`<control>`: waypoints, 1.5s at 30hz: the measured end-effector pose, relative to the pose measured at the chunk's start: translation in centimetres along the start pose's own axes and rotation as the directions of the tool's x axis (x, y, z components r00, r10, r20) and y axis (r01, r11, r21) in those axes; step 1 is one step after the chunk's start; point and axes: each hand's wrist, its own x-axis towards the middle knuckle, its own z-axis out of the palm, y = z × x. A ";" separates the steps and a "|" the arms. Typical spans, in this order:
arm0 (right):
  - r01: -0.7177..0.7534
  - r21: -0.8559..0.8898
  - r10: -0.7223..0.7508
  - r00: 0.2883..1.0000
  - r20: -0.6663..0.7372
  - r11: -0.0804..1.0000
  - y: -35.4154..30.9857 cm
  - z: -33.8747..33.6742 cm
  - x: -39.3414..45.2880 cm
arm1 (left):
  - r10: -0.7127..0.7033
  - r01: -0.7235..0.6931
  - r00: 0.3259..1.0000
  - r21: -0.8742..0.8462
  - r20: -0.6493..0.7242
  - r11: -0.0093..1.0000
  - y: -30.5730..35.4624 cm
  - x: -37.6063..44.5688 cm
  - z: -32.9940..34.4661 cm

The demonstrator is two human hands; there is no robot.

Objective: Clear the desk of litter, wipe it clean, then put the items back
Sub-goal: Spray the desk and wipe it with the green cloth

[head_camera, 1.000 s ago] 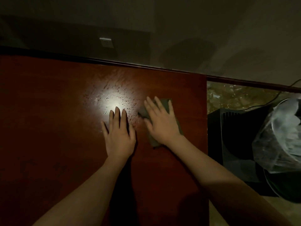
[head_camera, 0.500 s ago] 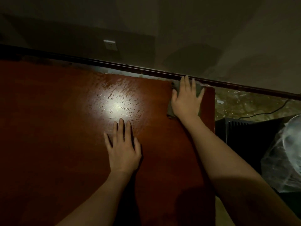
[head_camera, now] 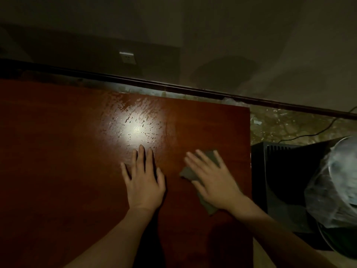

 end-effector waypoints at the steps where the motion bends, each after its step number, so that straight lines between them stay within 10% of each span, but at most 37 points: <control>1: -0.070 -0.002 0.070 0.997 -0.013 0.998 1.3 -0.2 -0.2 | -0.002 0.002 1.000 0.004 0.007 1.000 0.0 0.0 0.0; 8: -0.639 0.175 0.657 0.750 -0.074 0.749 5.5 -3.9 9.7 | 0.005 -0.006 1.000 0.040 0.010 0.999 0.0 0.1 0.1; 21: -0.086 0.035 0.085 0.996 0.021 0.996 -3.4 0.3 -0.1 | 0.007 -0.008 1.000 0.021 0.025 1.000 0.2 -0.1 -0.5; 30: -0.624 0.155 0.636 0.771 -0.043 0.766 -0.2 -2.0 5.2 | 0.009 -0.009 0.999 -0.003 0.043 1.000 0.3 0.0 -0.6; 45: -0.167 0.018 0.167 0.985 -0.032 0.986 -8.4 4.2 -12.2 | 0.164 -0.153 0.986 -0.227 0.029 0.962 -1.3 -3.3 -3.2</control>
